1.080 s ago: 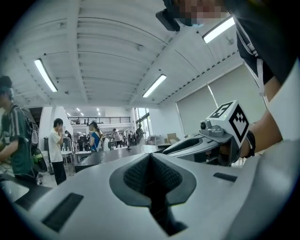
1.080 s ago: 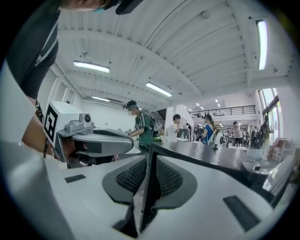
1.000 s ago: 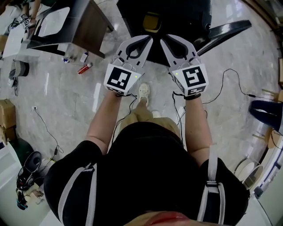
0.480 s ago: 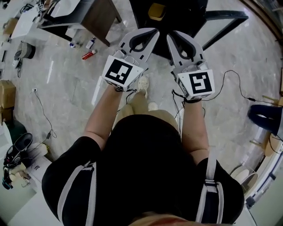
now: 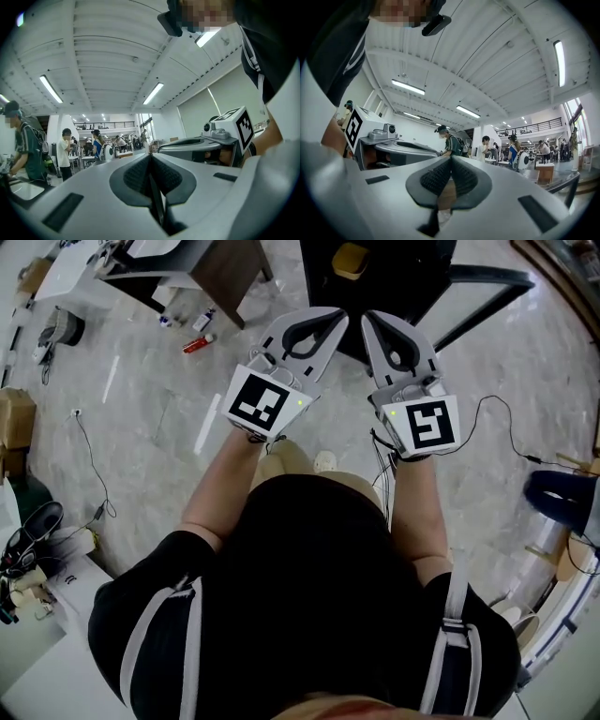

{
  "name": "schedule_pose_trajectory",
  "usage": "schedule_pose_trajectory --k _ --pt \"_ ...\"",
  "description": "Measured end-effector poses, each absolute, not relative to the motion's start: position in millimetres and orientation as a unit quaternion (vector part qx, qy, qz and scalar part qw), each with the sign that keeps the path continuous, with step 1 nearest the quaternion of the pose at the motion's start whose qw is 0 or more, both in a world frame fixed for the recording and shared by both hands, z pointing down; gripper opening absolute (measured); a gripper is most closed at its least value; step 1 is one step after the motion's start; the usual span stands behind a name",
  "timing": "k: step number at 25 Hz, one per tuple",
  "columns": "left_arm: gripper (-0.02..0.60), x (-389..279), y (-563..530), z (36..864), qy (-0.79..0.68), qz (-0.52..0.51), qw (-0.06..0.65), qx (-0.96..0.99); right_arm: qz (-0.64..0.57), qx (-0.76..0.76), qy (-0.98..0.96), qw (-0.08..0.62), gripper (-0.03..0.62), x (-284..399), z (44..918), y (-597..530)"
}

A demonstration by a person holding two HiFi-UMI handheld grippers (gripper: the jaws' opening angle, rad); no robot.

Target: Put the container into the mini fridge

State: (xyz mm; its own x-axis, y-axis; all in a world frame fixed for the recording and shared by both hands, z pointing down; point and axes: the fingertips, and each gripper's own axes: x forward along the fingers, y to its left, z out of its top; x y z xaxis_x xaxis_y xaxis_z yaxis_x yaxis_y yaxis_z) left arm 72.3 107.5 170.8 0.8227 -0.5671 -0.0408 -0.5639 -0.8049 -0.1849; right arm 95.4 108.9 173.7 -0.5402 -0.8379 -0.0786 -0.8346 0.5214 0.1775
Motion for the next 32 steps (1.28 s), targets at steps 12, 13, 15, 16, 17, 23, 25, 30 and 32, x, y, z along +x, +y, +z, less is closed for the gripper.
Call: schedule_pose_trajectory --k 12,13,15,16,17,23,25,30,32 --pt "0.025 44.7 113.0 165.5 0.279 -0.016 0.093 -0.956 -0.089 0.507 -0.857 0.021 0.037 76.0 175.5 115.3" --pt "0.025 43.4 114.6 164.5 0.279 -0.014 0.091 -0.956 -0.093 0.509 -0.856 0.026 0.037 74.5 173.9 118.3" --pt "0.025 42.4 118.3 164.3 0.276 -0.012 0.089 -0.957 -0.103 0.511 -0.852 0.036 0.037 73.4 171.3 124.2" --pt "0.025 42.7 119.0 165.7 0.275 -0.012 0.089 -0.957 -0.106 0.515 -0.850 0.038 0.037 74.4 170.7 125.7" --pt "0.025 43.3 119.2 168.0 0.273 -0.013 0.087 -0.958 -0.108 0.519 -0.847 0.038 0.037 76.1 170.8 126.3" --pt "0.025 47.7 124.5 172.2 0.267 -0.011 0.083 -0.960 -0.111 0.527 -0.842 0.039 0.037 80.8 171.0 127.5" --pt "0.025 48.7 128.5 172.2 0.269 -0.010 0.086 -0.959 -0.109 0.523 -0.844 0.046 0.035 82.7 175.6 131.5" --pt "0.025 47.9 135.8 167.1 0.272 0.000 0.094 -0.958 -0.113 0.513 -0.850 0.044 0.037 76.7 174.4 139.4" --pt "0.025 46.6 138.0 166.7 0.275 -0.005 0.095 -0.957 -0.110 0.509 -0.852 0.043 0.037 73.4 172.7 141.7"
